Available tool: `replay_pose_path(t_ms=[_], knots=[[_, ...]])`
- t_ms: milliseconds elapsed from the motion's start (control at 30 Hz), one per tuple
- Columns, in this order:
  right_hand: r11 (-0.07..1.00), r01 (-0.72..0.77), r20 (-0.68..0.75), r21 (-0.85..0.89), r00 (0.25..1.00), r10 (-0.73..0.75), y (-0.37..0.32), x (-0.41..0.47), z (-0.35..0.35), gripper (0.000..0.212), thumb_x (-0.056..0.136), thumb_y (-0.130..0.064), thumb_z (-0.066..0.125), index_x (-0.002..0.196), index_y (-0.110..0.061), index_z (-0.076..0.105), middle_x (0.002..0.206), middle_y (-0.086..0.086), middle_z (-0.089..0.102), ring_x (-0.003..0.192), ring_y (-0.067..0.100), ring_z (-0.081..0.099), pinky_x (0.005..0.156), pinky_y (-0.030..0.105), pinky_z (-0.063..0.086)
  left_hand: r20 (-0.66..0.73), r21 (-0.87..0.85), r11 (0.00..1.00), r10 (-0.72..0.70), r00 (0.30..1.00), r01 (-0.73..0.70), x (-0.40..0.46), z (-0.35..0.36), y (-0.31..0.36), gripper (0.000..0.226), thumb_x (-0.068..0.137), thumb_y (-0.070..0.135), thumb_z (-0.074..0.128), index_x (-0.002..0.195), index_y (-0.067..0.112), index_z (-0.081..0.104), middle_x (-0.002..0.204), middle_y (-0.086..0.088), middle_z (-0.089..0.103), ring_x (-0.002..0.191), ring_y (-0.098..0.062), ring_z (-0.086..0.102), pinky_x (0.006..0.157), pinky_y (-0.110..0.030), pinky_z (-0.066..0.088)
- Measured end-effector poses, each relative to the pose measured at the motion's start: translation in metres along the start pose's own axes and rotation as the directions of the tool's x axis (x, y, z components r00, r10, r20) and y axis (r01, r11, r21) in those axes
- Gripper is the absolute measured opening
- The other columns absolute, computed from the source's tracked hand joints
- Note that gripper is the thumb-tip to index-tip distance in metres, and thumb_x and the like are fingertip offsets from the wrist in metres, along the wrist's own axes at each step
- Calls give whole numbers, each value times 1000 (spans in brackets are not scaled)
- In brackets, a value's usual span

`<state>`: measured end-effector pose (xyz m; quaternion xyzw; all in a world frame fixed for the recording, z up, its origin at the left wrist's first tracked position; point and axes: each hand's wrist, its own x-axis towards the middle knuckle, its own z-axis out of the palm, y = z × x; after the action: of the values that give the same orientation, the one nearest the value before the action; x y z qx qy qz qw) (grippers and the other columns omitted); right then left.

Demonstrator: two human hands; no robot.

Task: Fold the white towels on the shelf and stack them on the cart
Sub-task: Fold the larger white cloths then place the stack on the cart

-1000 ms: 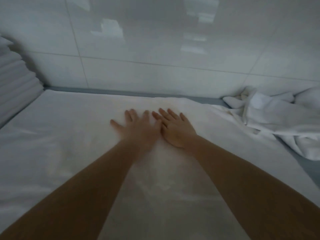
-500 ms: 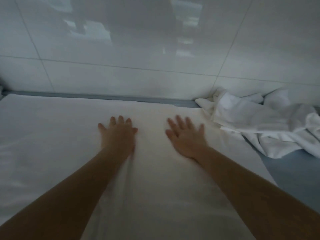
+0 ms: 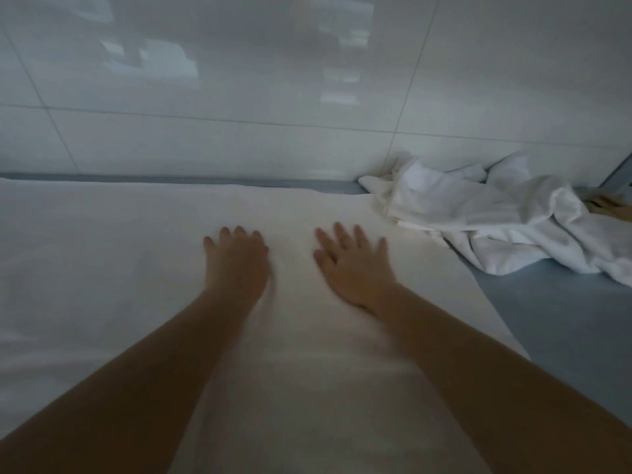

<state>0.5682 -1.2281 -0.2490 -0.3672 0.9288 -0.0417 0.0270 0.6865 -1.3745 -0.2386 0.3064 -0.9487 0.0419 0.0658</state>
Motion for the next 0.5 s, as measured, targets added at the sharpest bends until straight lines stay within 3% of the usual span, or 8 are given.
replay_pose_path(t_ms=[67,133,200,267,333,400,433,500], knots=[[990,139,1,23,990,-139,-15,-26,5,57,93,-62,7,147,-47,1,159,-14,-2,147,18,-5,115,55,-5,21,-84,996,26,999,-24,-13,2,9,44,100,33,26,137,16,41,141,-11,42,132,-31,34,108,-51,27],[993,120,8,-6,993,-120,-3,-38,0,59,92,-66,8,147,-48,1,159,-15,-3,147,14,-4,117,51,-3,85,-161,985,80,993,-66,-28,4,-1,59,97,51,18,151,26,18,159,-4,15,146,-26,12,116,-49,10],[999,-2,29,-37,1000,3,27,-43,-8,59,93,-65,10,148,-46,2,160,-13,-5,147,15,-3,117,49,-1,150,-177,980,117,982,-89,-46,4,-29,73,87,70,8,151,37,3,161,6,-2,148,-19,-1,117,-46,3],[985,-171,75,-18,982,172,62,-52,-18,59,96,-61,13,150,-41,2,160,-9,-5,147,17,-2,118,48,1,188,-177,981,109,976,-76,-67,2,-59,85,75,79,0,150,40,-1,160,10,-5,147,-15,-3,118,-43,2],[944,-329,107,-7,939,328,79,-64,-25,58,98,-57,13,151,-36,2,161,-5,-4,148,20,-1,118,50,2,185,-166,985,76,980,-45,-85,-1,-76,87,74,80,0,151,39,-1,160,9,-4,147,-15,-2,118,-42,3],[923,-386,105,2,918,383,59,-77,-24,57,99,-54,15,151,-33,5,161,-4,-1,147,27,1,115,57,5,165,-142,990,44,985,-21,-96,0,-73,79,83,75,7,151,37,-1,161,8,-3,148,-17,-2,118,-44,3],[941,-338,96,0,937,337,35,-84,-20,56,99,-52,15,151,-34,7,161,-5,0,147,30,2,114,60,5,163,-137,991,29,986,-6,-100,-1,-67,76,86,73,10,151,35,0,161,7,-3,148,-18,-2,117,-45,3],[994,-109,47,12,993,109,-31,-107,-3,53,99,-51,15,150,-39,9,161,-7,3,147,30,2,111,63,2,151,-143,989,-4,989,26,-106,-2,-53,74,89,68,14,152,32,1,161,4,-2,148,-21,-2,117,-48,2]])
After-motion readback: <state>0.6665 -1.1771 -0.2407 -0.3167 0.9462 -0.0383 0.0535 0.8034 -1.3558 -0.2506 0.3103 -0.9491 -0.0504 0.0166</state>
